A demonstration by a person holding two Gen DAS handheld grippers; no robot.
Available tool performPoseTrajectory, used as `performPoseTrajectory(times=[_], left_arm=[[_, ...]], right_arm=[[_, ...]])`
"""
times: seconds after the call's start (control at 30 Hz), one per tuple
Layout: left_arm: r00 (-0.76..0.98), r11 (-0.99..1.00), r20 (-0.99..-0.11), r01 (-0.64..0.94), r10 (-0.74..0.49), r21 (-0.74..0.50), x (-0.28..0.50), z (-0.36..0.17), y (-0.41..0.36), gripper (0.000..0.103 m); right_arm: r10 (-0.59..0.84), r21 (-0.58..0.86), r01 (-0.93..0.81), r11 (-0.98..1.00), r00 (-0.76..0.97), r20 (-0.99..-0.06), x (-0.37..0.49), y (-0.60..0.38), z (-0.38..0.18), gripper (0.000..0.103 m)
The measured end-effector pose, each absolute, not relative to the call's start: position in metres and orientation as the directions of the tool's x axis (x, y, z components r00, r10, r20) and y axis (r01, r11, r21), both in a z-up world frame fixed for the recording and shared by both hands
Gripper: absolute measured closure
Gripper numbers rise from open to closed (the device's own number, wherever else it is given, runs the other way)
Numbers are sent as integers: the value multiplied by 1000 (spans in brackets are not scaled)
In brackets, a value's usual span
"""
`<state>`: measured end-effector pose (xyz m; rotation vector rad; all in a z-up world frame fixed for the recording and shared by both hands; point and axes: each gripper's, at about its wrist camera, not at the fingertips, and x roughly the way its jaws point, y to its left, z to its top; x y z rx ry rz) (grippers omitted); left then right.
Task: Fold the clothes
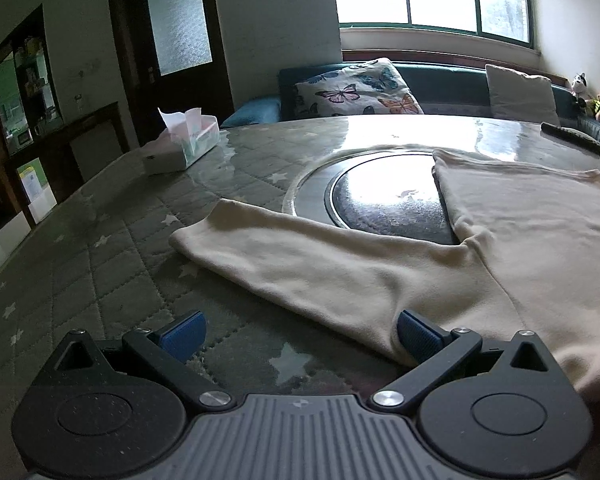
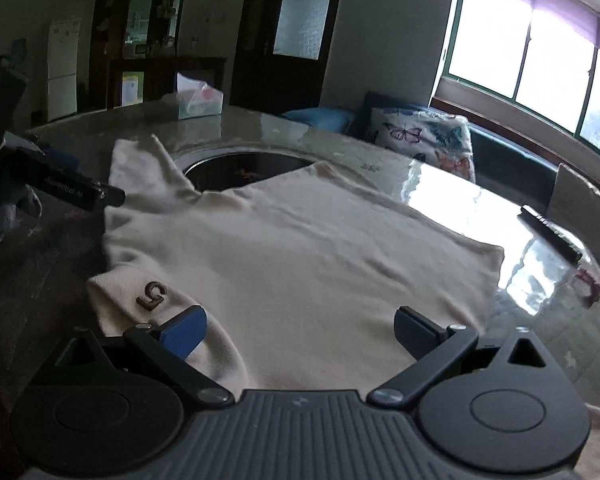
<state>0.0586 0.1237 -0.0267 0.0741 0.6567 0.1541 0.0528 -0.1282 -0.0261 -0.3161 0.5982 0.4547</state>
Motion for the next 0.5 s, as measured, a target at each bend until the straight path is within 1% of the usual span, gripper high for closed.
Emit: performPoseTrajectory(times=[0.17,0.3,0.4,0.5], left_arm=[[785,982,-590,-144,190,125,56,-22,130,0],[777,977,-593,-168,211,128,59,-23,136,0],[770,976,-599,-173,220,135,61,-26,140,0],[771,973,-593,-186,233,141,63,-23,146,0]], right_arm=[[339,-191,-533,824,735,-588,43,-125,-22,2],[365,-156,-531,833,739,-565,48,-117,-16,2],[397,-144,-574,806,705,-587,50,-104,-22,2],[405,-177,-606,775,692,-597,46,-97,-22,2]])
